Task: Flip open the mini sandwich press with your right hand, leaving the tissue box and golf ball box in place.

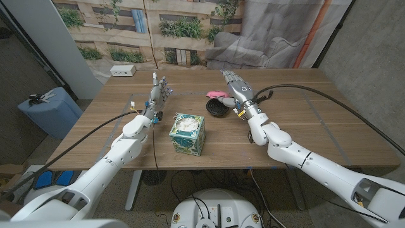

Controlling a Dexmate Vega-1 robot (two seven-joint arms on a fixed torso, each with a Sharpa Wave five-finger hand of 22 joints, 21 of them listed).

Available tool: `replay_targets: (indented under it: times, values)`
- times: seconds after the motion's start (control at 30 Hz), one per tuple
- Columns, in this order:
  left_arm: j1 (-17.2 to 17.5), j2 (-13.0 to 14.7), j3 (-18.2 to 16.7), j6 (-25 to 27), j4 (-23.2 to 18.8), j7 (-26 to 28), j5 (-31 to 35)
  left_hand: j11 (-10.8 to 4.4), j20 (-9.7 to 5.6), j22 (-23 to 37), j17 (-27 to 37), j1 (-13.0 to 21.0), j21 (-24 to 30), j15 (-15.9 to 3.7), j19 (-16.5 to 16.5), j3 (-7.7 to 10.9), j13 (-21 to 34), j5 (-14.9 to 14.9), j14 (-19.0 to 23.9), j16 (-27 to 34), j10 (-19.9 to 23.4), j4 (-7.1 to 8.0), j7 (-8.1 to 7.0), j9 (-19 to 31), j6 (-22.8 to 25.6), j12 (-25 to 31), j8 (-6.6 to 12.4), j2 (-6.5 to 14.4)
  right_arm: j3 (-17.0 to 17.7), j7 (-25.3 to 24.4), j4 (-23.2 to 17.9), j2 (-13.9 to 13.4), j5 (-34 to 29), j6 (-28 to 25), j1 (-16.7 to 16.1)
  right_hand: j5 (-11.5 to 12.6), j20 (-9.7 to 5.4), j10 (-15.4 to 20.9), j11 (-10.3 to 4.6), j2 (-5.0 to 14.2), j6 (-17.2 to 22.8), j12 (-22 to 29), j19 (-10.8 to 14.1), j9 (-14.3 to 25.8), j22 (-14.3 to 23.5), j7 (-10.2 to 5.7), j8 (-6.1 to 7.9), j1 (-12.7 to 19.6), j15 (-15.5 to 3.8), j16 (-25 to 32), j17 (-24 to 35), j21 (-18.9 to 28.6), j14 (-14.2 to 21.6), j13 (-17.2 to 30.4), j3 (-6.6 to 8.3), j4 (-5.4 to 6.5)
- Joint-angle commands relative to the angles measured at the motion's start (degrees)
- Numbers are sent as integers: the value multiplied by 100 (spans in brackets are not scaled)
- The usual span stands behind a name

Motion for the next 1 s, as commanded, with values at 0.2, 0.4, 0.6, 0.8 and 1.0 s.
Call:
replay_targets:
  times: [0.2, 0.4, 0.6, 0.8, 1.0]
  values:
    - [0, -1, 1, 1, 1, 0, 1, 13, -19, 16, 19, -1, 37, -214, 21, -43, 13, 27, -39, 41, -24, 4, -46, 26, -200, 37, 27, 298, -4, -102, 311, 163, 136, 15, 239, 22, 17, 55, -15, 37, 54, 12, -14, 31, 28, 6, -2, 18, 61, 8, 18, 5, -1, 20, 0, 30]
    - [0, 0, 1, 1, -1, 1, 1, -2, -19, 16, 19, -2, 35, -209, 17, -43, 13, 27, -42, 39, -27, 4, -46, 26, -199, 36, 27, 299, 9, -28, 336, 197, 255, 19, 329, 26, 25, 53, -12, 45, 58, 10, -19, 31, 29, 7, -3, 18, 60, 7, 19, 2, -4, 21, 0, 32]
    - [1, 0, 0, 2, -2, 1, 0, 5, -19, 16, 19, -2, 35, -210, 17, -43, 13, 27, -36, 42, -26, 4, -46, 26, -204, 36, 25, 299, 13, 104, 319, 198, 352, 28, 410, 28, 33, 49, -8, 52, 72, 6, -24, 31, 29, -3, -1, 17, 80, 2, 20, -1, -17, 21, -2, 34]
    - [0, 1, 0, 3, -2, 0, 0, 14, -21, 16, 19, -1, 37, -213, 22, -43, 13, 27, -40, 40, -28, 4, -46, 26, -193, 35, 30, 299, 30, 195, 327, 211, 456, 34, 468, 30, 44, 40, 1, 57, 72, 2, -34, 31, 29, -2, -4, 15, 83, 0, 21, -5, -24, 21, -5, 36]
    - [0, 1, 0, 3, -1, 0, 0, 11, -21, 16, 19, -1, 37, -211, 21, -42, 14, 27, -36, 41, -23, 4, -46, 26, -191, 37, 31, 298, 18, 346, 381, 246, 557, 45, 575, 31, 53, 29, 16, 61, 60, -3, -42, 32, 29, -2, -12, 15, 86, -1, 22, -9, -28, 21, -8, 36]
